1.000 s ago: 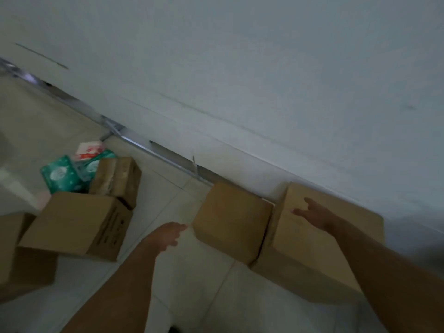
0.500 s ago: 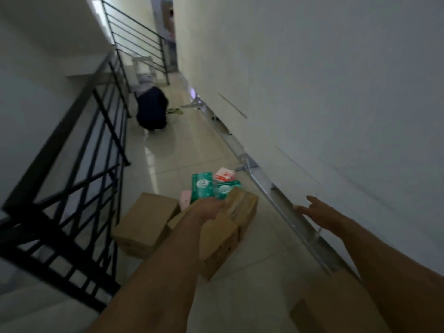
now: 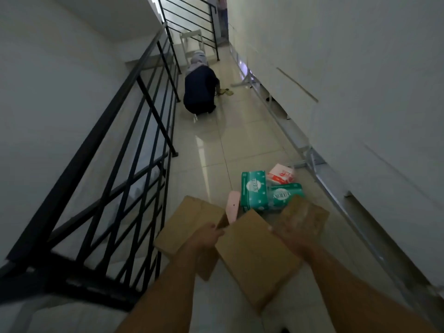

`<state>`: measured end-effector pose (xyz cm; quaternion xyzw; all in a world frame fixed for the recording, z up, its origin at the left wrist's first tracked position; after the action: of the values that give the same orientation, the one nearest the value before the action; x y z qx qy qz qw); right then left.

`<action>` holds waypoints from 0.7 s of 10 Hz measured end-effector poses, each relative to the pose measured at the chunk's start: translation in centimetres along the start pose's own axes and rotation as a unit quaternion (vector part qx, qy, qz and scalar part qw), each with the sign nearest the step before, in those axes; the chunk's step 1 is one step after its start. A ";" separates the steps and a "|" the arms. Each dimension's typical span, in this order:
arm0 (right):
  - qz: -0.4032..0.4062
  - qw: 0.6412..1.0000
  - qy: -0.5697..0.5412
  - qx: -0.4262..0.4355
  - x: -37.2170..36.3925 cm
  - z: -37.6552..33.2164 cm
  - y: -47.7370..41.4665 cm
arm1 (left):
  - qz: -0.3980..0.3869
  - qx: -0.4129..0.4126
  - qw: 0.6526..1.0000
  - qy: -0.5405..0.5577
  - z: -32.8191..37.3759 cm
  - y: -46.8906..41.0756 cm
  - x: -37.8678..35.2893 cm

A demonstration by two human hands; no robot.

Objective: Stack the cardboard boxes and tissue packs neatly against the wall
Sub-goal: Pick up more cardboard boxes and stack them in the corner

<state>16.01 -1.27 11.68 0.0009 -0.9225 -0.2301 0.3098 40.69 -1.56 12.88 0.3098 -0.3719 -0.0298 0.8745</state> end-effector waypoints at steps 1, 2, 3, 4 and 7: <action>-0.050 0.995 -0.058 -0.069 -4.0 3.1 -6.1 | 0.004 0.022 1.000 -0.002 0.6 -6.6 -0.8; -0.044 0.989 -0.090 -0.107 -8.0 7.5 -12.3 | -0.003 0.025 1.000 0.010 0.7 -14.4 -3.0; 0.023 0.981 -0.106 -0.163 -14.2 17.0 -19.2 | -0.026 0.021 0.999 -0.016 -1.3 -22.7 -7.1; 0.079 0.949 -0.128 -0.278 -16.8 20.8 -19.2 | -0.042 0.012 0.998 -0.051 -3.0 -28.7 -11.1; 0.185 0.889 -0.150 -0.391 -27.3 31.8 -22.3 | -0.048 -0.015 0.987 -0.151 -9.5 -42.0 -19.9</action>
<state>16.75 -3.78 -35.66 -0.3259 -0.7768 -0.5079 0.1799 40.21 -24.85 -28.47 0.3061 -0.4838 -0.1241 0.8105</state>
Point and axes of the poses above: each hand's wrist, its own y-axis away from the middle knuckle, its own x-axis out of the back of the hand, z = x × y, the point moved 10 cm from there along -y, towards the middle knuckle, and after that the axes turned 8 degrees about z, right-handed, at the moved point
